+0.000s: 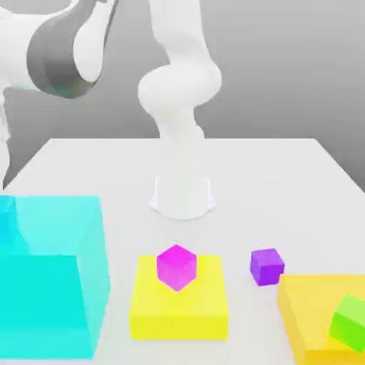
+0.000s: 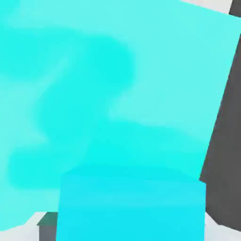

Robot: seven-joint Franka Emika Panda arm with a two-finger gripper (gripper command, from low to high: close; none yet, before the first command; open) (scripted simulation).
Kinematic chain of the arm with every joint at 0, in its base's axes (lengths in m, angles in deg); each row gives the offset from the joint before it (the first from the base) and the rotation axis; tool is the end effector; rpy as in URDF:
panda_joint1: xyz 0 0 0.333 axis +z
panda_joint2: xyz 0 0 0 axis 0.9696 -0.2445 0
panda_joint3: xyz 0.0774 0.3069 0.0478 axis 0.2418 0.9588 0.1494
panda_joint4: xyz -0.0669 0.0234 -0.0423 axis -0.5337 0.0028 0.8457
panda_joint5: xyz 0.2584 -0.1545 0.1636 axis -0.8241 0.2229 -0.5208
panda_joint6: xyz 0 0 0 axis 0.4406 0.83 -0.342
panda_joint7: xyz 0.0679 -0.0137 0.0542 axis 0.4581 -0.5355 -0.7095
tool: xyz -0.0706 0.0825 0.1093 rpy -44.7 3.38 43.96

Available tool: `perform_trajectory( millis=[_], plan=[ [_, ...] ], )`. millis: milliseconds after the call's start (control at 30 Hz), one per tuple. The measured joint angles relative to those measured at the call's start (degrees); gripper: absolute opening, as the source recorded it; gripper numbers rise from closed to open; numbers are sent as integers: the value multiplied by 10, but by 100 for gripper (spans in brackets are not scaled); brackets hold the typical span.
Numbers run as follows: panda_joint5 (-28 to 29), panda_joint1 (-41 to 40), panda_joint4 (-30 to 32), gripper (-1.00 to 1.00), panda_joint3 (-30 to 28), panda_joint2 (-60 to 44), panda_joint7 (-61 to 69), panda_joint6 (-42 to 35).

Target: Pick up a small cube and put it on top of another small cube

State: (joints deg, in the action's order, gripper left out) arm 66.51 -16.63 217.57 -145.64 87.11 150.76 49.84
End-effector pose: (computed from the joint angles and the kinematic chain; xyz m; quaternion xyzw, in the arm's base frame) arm 0.4202 -0.2298 0.3462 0.8544 0.5194 0.0071 0.0150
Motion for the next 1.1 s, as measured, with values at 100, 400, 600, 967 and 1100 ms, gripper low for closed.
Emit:
perform_trajectory(
  millis=[100,400,600,967,1100],
  plan=[
    [-7,41,1,-100,-9,-6,-4,-1],
    [105,453,-24,-100,-159,93,-156,-23],
    [173,676,-55,-100,-213,164,-243,-43],
    [308,888,-74,100,-318,257,-314,4],
    [308,888,-74,100,-318,257,-314,4]
  ],
)
